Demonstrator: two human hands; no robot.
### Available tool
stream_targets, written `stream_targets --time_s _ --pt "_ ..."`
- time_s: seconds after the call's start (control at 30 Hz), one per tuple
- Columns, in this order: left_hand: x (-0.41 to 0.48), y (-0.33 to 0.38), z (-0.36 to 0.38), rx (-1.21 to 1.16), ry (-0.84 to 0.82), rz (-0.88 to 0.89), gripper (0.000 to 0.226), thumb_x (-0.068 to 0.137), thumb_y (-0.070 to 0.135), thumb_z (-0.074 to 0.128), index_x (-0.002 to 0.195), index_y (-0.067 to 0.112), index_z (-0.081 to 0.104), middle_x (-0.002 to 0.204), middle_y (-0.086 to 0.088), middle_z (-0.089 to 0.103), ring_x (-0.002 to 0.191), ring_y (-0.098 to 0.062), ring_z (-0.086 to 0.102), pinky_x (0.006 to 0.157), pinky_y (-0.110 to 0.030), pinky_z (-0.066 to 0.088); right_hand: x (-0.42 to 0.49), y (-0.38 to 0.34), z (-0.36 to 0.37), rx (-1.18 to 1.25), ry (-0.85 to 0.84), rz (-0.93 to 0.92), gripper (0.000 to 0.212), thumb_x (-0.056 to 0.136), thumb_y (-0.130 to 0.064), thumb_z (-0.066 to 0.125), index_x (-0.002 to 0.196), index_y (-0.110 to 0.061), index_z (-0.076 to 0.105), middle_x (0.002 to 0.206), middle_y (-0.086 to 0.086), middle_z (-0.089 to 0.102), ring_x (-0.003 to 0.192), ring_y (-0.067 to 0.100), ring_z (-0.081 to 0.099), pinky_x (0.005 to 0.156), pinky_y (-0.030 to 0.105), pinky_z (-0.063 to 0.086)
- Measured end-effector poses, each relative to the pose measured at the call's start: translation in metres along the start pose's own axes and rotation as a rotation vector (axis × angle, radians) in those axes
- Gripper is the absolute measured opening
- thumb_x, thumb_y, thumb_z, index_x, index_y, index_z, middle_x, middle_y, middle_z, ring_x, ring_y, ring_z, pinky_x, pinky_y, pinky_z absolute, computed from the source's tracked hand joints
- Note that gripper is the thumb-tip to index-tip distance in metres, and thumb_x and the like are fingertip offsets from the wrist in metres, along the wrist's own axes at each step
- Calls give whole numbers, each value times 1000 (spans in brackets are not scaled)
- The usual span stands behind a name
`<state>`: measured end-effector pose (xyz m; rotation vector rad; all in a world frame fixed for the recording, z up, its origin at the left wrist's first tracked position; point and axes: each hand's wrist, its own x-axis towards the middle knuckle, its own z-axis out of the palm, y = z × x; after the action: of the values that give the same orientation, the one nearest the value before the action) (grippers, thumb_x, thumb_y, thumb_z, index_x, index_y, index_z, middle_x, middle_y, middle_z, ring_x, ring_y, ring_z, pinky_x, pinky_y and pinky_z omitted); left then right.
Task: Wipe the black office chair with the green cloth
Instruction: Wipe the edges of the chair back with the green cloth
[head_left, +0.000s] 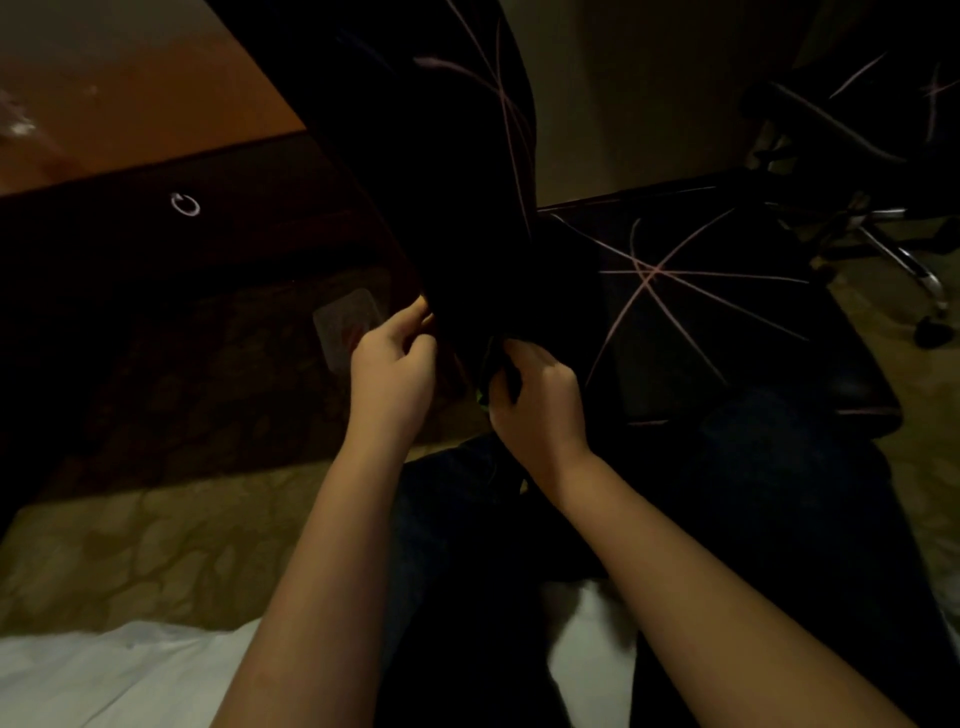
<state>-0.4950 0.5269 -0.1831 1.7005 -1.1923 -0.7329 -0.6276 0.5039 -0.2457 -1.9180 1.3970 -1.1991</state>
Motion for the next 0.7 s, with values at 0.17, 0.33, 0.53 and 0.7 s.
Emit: stream_targets --time_s 0.17,0.33,0.53,0.7 --pt "0 0 -1 16 -3 21 46 99 6 44 140 23 50 85 -9 68 39 -2 36 39 -18 28 -8 24 12 6 -120 136 33 89 -5 52 119 -9 65 109 10 67 94 24 65 62 -1 34" --pt "-2 2 0 21 6 22 45 99 5 43 141 22 49 80 -1 65 37 -2 35 38 -16 26 -6 25 12 1 -169 185 29 90 -6 51 114 -11 67 104 7 68 93 21 64 65 7 37" --pt "-2 11 -2 29 -32 6 46 100 4 42 142 20 48 82 0 64 35 -2 36 38 -14 27 3 13 -1 -63 -214 205 25 90 -8 53 109 -13 68 89 4 67 82 22 64 49 8 29" --pt "1 11 -3 4 -25 -9 44 98 4 45 138 21 54 62 10 61 35 -2 35 36 -15 26 14 -19 -20 -101 -150 85 19 88 -11 56 101 -13 70 84 10 68 78 30 63 54 26 41"
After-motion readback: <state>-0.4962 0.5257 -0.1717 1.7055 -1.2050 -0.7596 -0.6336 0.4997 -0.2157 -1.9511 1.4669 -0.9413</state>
